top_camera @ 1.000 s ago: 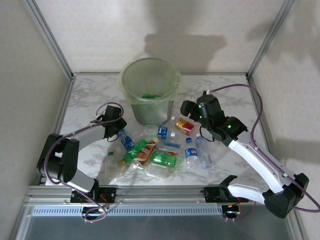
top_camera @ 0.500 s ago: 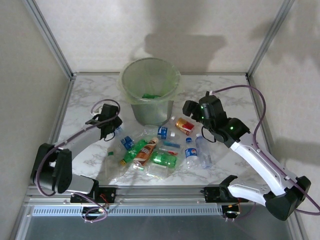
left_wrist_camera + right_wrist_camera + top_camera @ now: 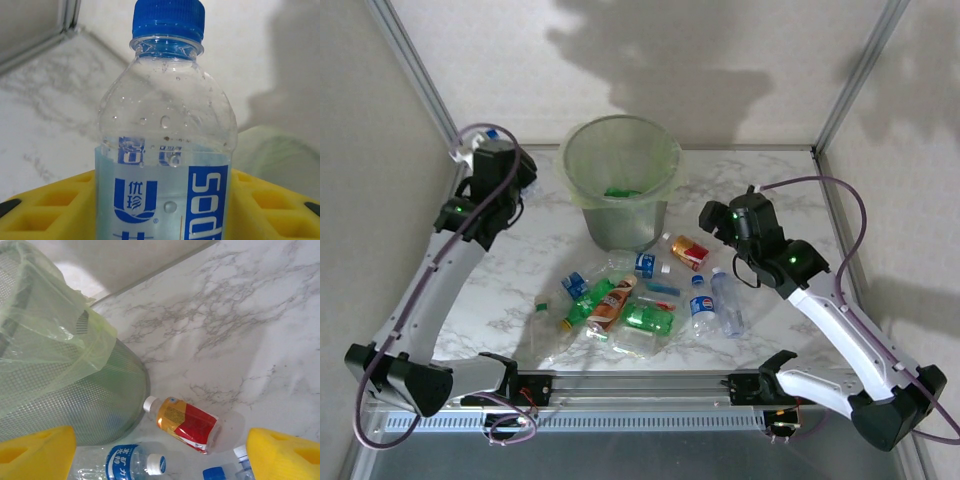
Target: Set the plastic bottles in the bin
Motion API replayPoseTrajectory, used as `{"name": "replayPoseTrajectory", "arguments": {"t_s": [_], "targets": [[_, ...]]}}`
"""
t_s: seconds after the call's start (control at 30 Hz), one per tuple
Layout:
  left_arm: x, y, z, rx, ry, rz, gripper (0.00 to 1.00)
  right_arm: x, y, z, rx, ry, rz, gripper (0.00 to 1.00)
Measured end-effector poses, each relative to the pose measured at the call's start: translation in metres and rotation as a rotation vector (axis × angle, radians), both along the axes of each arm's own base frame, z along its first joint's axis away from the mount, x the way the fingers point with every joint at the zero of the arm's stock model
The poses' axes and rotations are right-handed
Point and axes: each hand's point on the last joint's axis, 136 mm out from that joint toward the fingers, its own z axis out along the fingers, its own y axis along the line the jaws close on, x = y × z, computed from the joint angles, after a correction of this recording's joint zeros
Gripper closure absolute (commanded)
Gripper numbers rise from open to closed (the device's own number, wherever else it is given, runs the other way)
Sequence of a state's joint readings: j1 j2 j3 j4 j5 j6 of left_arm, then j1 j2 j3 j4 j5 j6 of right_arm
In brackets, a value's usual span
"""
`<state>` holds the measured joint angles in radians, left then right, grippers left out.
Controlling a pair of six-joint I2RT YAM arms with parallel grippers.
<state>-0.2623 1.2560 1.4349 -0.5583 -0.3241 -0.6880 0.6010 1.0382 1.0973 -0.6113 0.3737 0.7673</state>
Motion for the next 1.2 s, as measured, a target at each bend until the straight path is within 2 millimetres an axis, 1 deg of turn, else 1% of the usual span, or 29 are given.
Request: {"name": "replayPoseTrajectory", "arguments": {"t_s": [0.03, 0.07, 0.13, 0.17, 0.2, 0.23, 0.3, 0.33, 0.37, 0.4, 0.47, 0.53, 0.63, 0.7, 0.73, 0.8, 0.9, 1.2], "targets": [[0.000, -0.003, 0.020, 0.000, -0.035, -0.011, 0.48, 0.000, -0.002, 0.000, 0.001, 0.001, -0.005, 0.12], [0.000, -0.007, 0.035, 0.000, -0.062, -0.024, 0.48, 0.000, -0.003, -0.001, 0.002, 0.002, -0.010, 0.12], [0.003, -0.026, 0.068, -0.003, -0.122, -0.078, 0.48, 0.001, -0.004, -0.001, 0.003, 0.003, -0.016, 0.12], [0.005, -0.036, 0.078, -0.007, -0.138, -0.105, 0.48, 0.001, -0.005, -0.001, 0.004, 0.004, -0.018, 0.12], [0.009, -0.050, 0.088, -0.007, -0.156, -0.143, 0.48, 0.001, -0.005, -0.001, 0.004, 0.004, -0.018, 0.12], [0.015, -0.066, 0.094, -0.007, -0.163, -0.183, 0.49, 0.001, -0.005, -0.001, 0.005, 0.004, -0.019, 0.12], [0.027, -0.093, 0.094, -0.002, -0.157, -0.250, 0.49, 0.001, -0.005, -0.001, 0.005, 0.005, -0.018, 0.12], [0.036, -0.108, 0.089, 0.005, -0.141, -0.284, 0.49, 0.001, -0.005, -0.001, 0.005, 0.005, -0.018, 0.12], [0.043, -0.118, 0.083, 0.011, -0.126, -0.306, 0.49, 0.001, -0.005, -0.002, 0.004, 0.007, -0.019, 0.12], [0.053, -0.132, 0.071, 0.021, -0.099, -0.336, 0.49, 0.001, -0.006, -0.002, 0.002, 0.009, -0.020, 0.12], [0.069, -0.152, 0.047, 0.041, -0.044, -0.376, 0.50, 0.000, -0.007, -0.003, 0.000, 0.013, -0.023, 0.12], [0.085, -0.171, 0.015, 0.068, 0.026, -0.418, 0.51, -0.001, -0.009, -0.003, 0.000, 0.014, -0.025, 0.12], [0.098, -0.190, -0.027, 0.112, 0.120, -0.456, 0.50, -0.005, -0.012, -0.004, 0.001, 0.017, -0.028, 0.12], [0.100, -0.198, -0.049, 0.141, 0.175, -0.474, 0.50, -0.007, -0.015, -0.005, 0.000, 0.019, -0.032, 0.12], [0.100, -0.201, -0.057, 0.152, 0.193, -0.481, 0.50, -0.008, -0.016, -0.006, 0.001, 0.020, -0.036, 0.12], [0.100, -0.203, -0.066, 0.170, 0.215, -0.492, 0.50, -0.008, -0.018, -0.007, -0.001, 0.024, -0.042, 0.12], [0.100, -0.203, -0.071, 0.187, 0.227, -0.496, 0.49, -0.008, -0.020, -0.010, -0.004, 0.029, -0.048, 0.12], [0.097, -0.202, -0.098, 0.216, 0.286, -0.506, 0.32, -0.008, -0.023, -0.013, -0.007, 0.039, -0.056, 0.12]]}}
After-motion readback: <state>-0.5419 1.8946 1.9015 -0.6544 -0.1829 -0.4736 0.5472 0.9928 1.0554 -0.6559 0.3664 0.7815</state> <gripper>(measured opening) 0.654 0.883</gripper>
